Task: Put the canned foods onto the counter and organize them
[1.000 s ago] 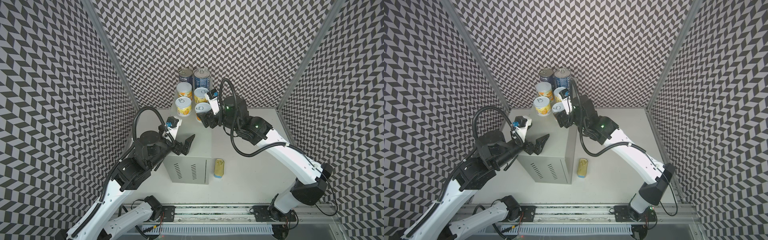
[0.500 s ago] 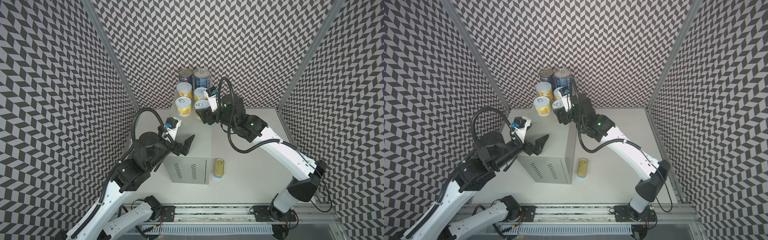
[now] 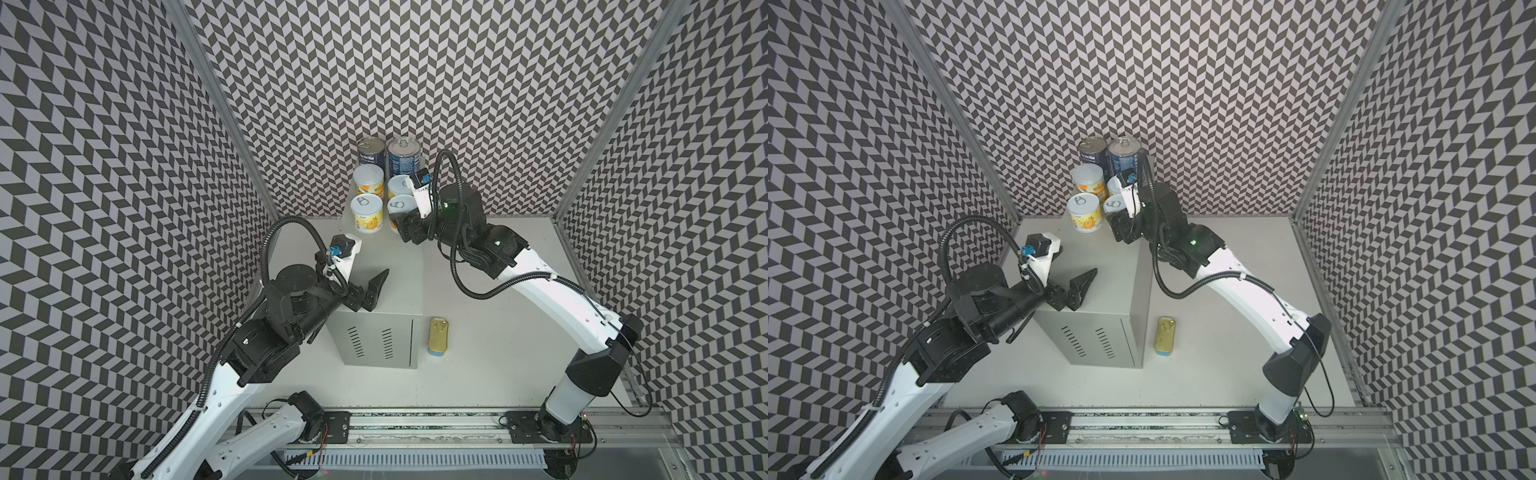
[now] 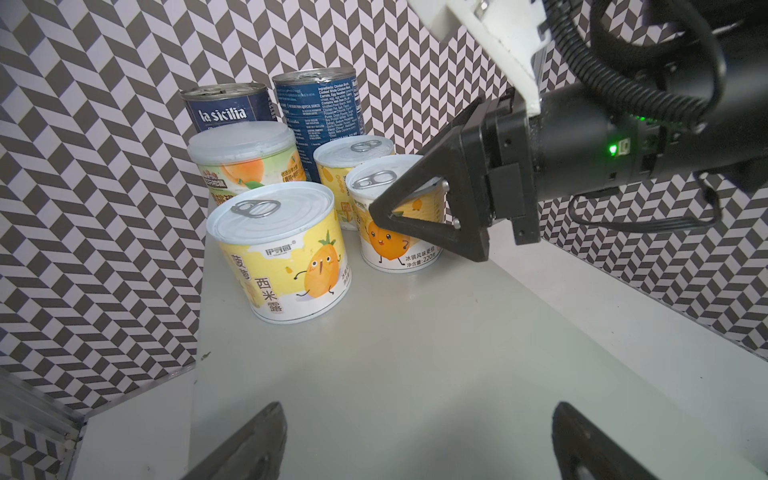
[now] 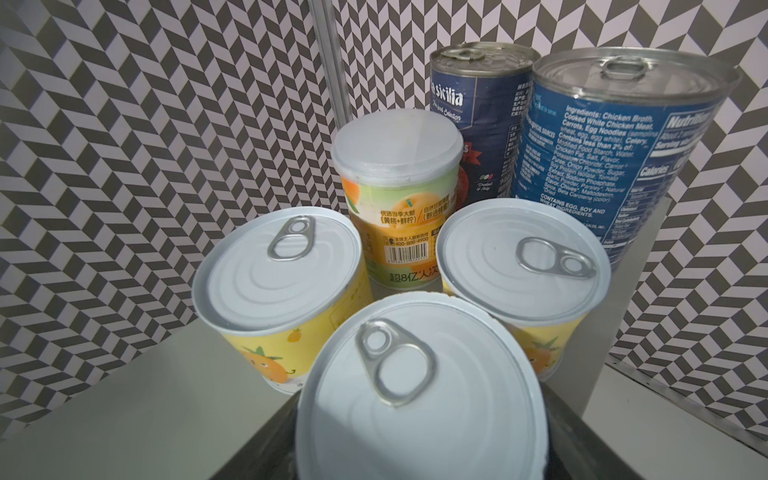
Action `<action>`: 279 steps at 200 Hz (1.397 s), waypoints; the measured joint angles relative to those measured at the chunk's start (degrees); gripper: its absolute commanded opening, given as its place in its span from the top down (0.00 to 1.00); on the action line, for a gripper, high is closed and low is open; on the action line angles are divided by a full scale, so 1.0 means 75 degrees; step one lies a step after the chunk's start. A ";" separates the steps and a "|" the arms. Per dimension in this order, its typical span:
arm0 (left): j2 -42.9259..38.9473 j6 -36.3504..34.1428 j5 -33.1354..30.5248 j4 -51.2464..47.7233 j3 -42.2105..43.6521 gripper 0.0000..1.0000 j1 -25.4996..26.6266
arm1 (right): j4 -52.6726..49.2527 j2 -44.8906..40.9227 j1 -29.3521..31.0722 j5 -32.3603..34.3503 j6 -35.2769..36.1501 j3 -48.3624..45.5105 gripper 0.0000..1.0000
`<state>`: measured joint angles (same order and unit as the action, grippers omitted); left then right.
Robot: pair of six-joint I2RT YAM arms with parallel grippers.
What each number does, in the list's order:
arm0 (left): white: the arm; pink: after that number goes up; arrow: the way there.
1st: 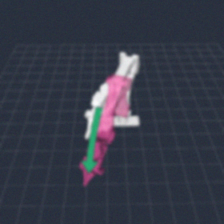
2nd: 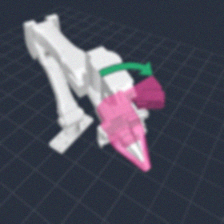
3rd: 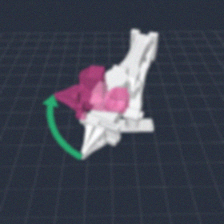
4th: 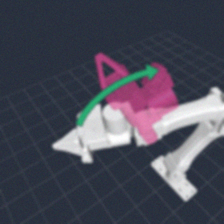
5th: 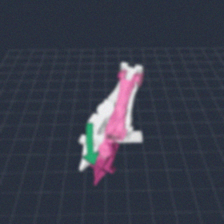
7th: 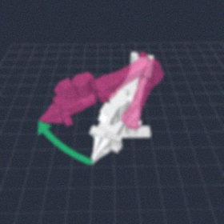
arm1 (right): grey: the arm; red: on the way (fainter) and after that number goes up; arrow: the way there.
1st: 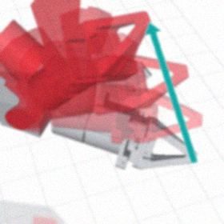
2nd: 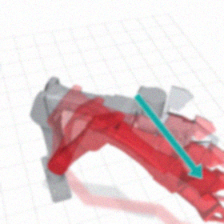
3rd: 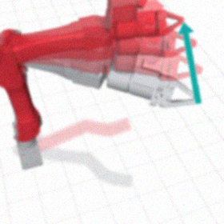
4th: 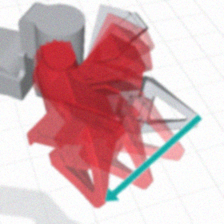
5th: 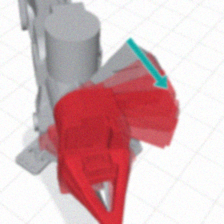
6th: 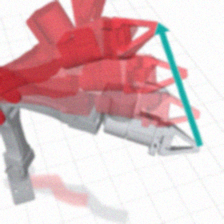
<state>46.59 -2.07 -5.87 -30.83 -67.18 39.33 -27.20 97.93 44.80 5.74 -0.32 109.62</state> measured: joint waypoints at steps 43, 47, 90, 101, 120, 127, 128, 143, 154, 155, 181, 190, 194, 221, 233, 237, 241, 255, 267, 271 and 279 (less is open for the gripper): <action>0.0000 0.0000 0.0015 0.0052 0.0000 0.00 0.0003 | 0.0096 -0.0248 0.0000 0.0009 -0.0050 -0.0472 0.05; 0.0000 0.0000 0.0020 0.0052 0.0000 0.00 0.0003 | 0.0099 -0.0312 0.0000 0.0009 -0.0052 -0.0577 0.05; 0.0032 0.0000 0.0055 0.0087 0.0000 0.00 0.0003 | 0.0353 -0.1058 0.0000 0.0064 -0.0108 -0.1655 0.04; 0.0041 0.0000 0.0073 0.0108 0.0000 0.00 0.0003 | 0.0463 -0.1169 0.0000 0.0070 -0.0108 -0.1795 0.04; 0.0058 -0.0003 0.0082 0.0108 0.0000 0.00 0.0003 | 0.0688 -0.1268 0.0000 0.0070 -0.0114 -0.1961 0.07; 0.0058 -0.0003 0.0082 0.0108 0.0000 0.00 0.0003 | 0.0764 -0.1268 0.0000 0.0067 -0.0114 -0.1996 0.08; 0.0058 -0.0003 0.0082 0.0108 0.0000 0.00 0.0003 | 0.0781 -0.1268 0.0000 0.0070 -0.0108 -0.2002 0.08; 0.0058 -0.0003 0.0082 0.0108 0.0000 0.00 0.0003 | 0.0892 -0.1268 0.0000 0.0067 -0.0114 -0.2063 0.11; 0.0058 -0.0003 0.0082 0.0108 0.0000 0.00 0.0003 | 0.0950 -0.1268 0.0000 0.0064 -0.0131 -0.2081 0.12; 0.0058 -0.0003 0.0082 0.0108 0.0000 0.00 0.0003 | 0.0959 -0.1268 0.0000 0.0064 -0.0128 -0.2081 0.12; 0.0052 -0.0003 0.0082 0.0108 0.0000 0.00 0.0003 | 0.1131 -0.1268 0.0000 0.0064 -0.0143 -0.2084 0.15; 0.0050 -0.0003 0.0082 0.0108 0.0000 0.00 0.0003 | 0.1189 -0.1268 0.0000 0.0061 -0.0140 -0.2084 0.16; 0.0050 -0.0003 0.0082 0.0108 0.0000 0.00 0.0003 | 0.1218 -0.1265 0.0000 0.0058 -0.0146 -0.2084 0.17; 0.0032 -0.0003 0.0082 0.0108 0.0000 0.00 0.0003 | 0.1323 -0.1259 0.0000 0.0038 -0.0154 -0.2081 0.17; 0.0020 -0.0003 0.0082 0.0108 0.0000 0.00 0.0003 | 0.1352 -0.1239 0.0000 0.0032 -0.0157 -0.2081 0.17; 0.0017 -0.0003 0.0082 0.0108 0.0000 0.00 0.0003 | 0.1361 -0.1227 0.0000 0.0029 -0.0160 -0.2081 0.17; 0.0015 -0.0003 0.0079 0.0108 0.0000 0.00 0.0003 | 0.1376 -0.1212 0.0000 0.0026 -0.0160 -0.2081 0.17; -0.0009 -0.0003 0.0079 0.0108 0.0000 0.00 0.0003 | 0.1419 -0.1145 0.0000 0.0000 -0.0163 -0.2072 0.16; -0.0032 -0.0003 0.0079 0.0111 0.0009 0.00 0.0003 | 0.1434 -0.1064 0.0000 -0.0015 -0.0163 -0.2063 0.16; -0.0041 -0.0003 0.0079 0.0114 0.0015 0.00 0.0003 | 0.1445 -0.1040 0.0000 -0.0017 -0.0166 -0.2060 0.16; -0.0061 -0.0003 0.0079 0.0114 0.0026 0.00 0.0003 | 0.1451 -0.0985 0.0000 -0.0023 -0.0166 -0.2057 0.16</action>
<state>46.13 -2.09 -5.28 -29.98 -66.98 39.35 -16.32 90.54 44.80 5.56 -1.56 94.19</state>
